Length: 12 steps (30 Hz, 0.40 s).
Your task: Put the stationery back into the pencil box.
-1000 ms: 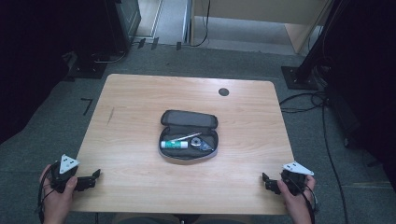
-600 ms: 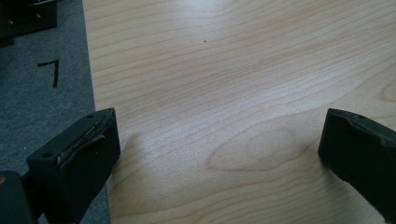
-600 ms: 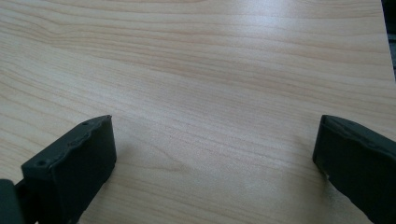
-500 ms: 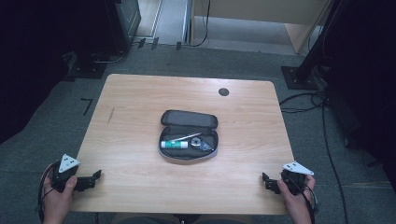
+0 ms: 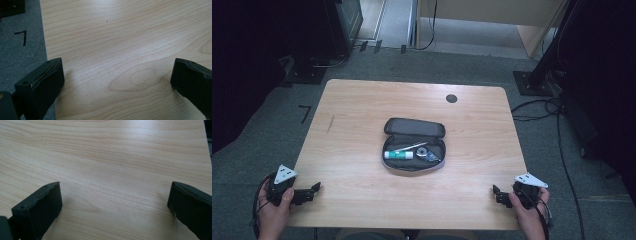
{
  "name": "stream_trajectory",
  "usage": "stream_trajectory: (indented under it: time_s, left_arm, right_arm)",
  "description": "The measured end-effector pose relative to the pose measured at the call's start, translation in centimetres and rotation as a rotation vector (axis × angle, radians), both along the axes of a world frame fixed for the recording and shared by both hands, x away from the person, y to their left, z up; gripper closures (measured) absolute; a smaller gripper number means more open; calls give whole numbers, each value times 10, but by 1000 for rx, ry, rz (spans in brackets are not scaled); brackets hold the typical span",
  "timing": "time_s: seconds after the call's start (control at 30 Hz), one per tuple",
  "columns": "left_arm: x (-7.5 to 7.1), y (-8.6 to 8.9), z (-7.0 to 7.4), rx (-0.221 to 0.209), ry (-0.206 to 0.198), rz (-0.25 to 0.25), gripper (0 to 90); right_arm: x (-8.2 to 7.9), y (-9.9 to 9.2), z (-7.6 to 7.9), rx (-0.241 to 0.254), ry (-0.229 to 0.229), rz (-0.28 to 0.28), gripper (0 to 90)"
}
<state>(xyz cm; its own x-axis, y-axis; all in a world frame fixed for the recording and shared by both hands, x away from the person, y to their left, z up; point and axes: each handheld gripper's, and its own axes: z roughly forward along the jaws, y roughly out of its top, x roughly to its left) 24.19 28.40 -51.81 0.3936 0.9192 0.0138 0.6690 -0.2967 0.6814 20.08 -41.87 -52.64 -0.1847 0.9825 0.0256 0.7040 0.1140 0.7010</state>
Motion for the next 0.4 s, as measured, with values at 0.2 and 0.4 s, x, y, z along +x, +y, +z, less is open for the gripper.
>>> stream_trajectory:
  time_s: [0.2,0.4]
  left_arm:
    - [0,0,0,-3,-1,0,0]
    - [0,-1,0,-3,0,-1,0]
  right_arm:
    - [0,0,0,0,0,0,0]
    - [0,0,0,0,0,-1,0]
